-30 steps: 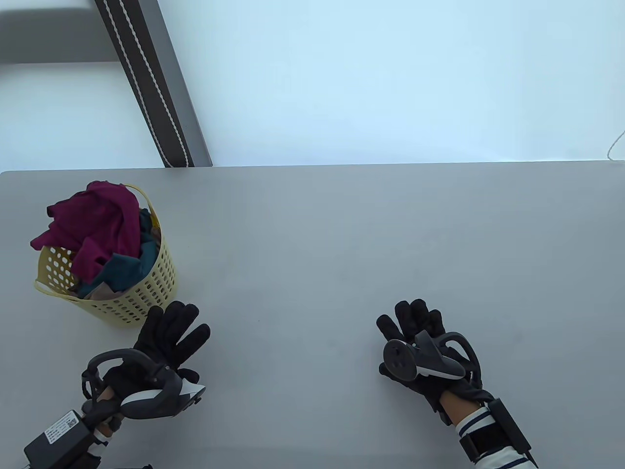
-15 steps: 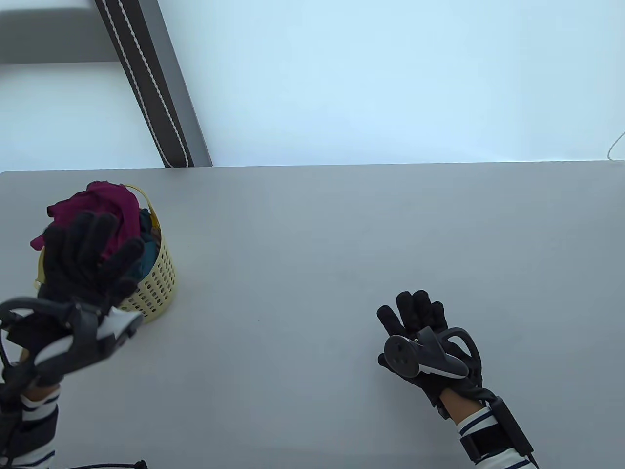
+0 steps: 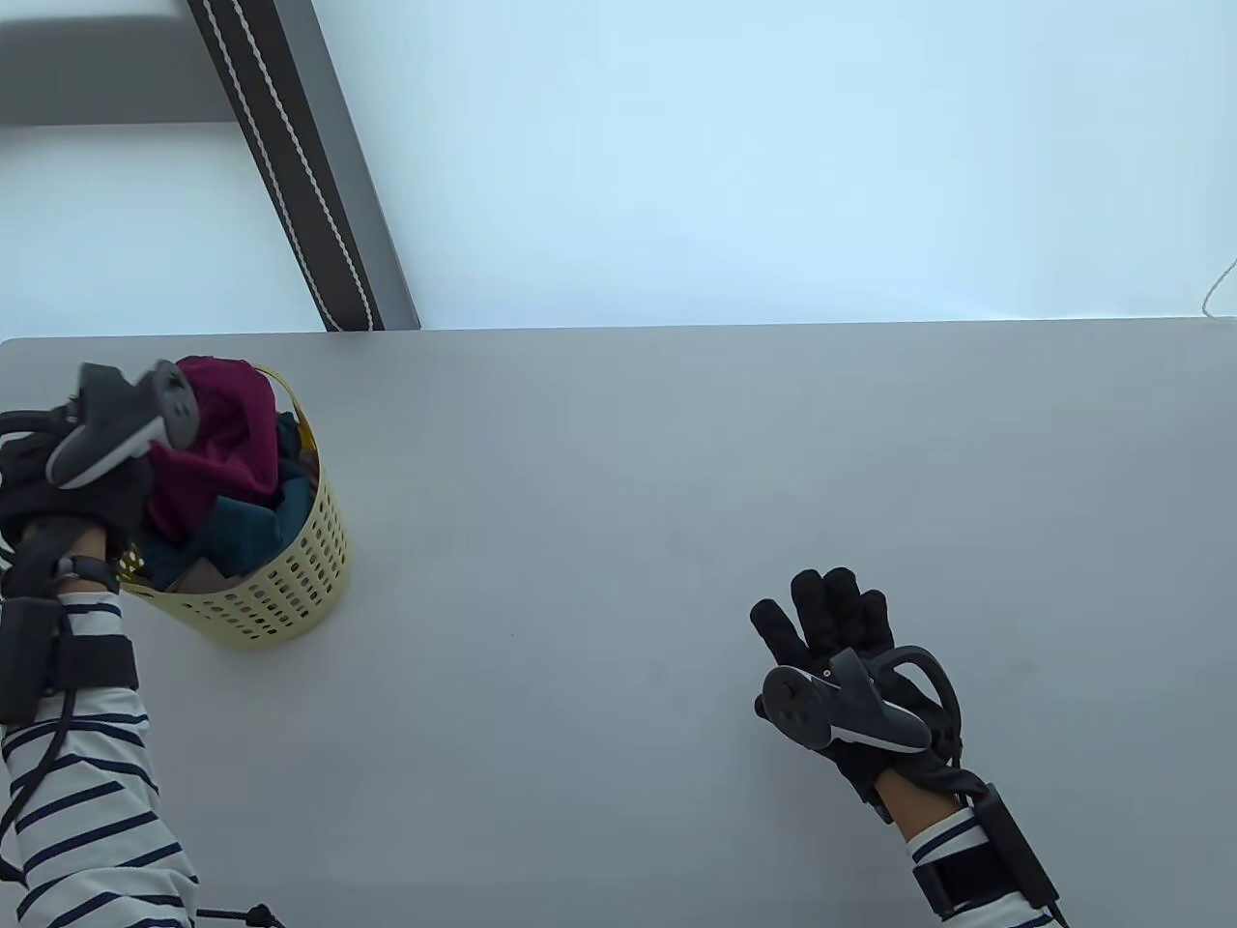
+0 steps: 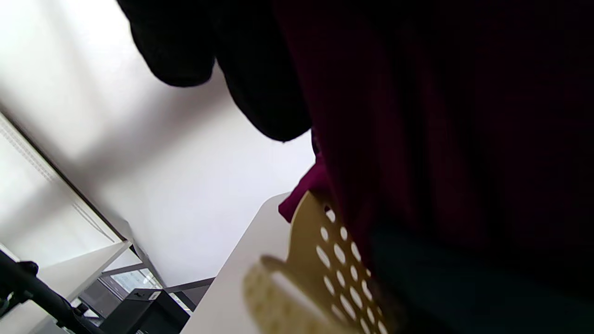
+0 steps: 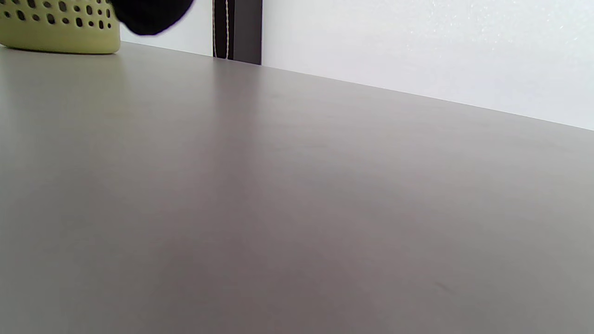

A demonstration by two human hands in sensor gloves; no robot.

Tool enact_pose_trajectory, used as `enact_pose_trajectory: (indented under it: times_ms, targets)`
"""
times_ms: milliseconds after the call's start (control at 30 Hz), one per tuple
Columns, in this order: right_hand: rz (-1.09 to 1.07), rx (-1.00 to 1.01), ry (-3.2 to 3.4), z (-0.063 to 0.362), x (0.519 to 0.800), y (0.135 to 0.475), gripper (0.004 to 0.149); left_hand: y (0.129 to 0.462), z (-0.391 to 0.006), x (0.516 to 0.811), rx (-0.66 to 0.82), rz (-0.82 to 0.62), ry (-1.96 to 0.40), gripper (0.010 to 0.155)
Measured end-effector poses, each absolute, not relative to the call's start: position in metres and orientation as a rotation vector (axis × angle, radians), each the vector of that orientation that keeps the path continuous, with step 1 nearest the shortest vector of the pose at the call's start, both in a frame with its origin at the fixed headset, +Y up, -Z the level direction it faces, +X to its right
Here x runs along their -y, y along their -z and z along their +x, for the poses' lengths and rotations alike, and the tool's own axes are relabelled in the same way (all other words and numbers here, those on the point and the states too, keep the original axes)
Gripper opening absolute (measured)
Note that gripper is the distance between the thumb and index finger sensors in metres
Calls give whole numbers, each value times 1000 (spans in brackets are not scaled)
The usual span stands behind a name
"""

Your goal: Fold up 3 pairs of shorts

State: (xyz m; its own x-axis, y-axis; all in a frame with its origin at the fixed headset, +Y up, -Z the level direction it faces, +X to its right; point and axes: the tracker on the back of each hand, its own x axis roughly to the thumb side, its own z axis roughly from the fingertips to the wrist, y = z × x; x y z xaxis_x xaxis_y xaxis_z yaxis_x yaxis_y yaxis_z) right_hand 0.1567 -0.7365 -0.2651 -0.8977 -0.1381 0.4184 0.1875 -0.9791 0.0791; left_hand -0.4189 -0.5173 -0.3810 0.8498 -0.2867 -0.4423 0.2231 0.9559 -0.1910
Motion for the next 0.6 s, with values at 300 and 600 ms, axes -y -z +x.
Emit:
enact_pose_trajectory:
  times_ms: [300, 600]
  targets:
    - [-617, 98, 2920, 158, 727, 264, 87, 303, -390, 360, -201, 572, -707, 33]
    - [-357, -270, 2973, 169, 705, 263, 86, 239, -315, 277, 228, 831, -814, 33]
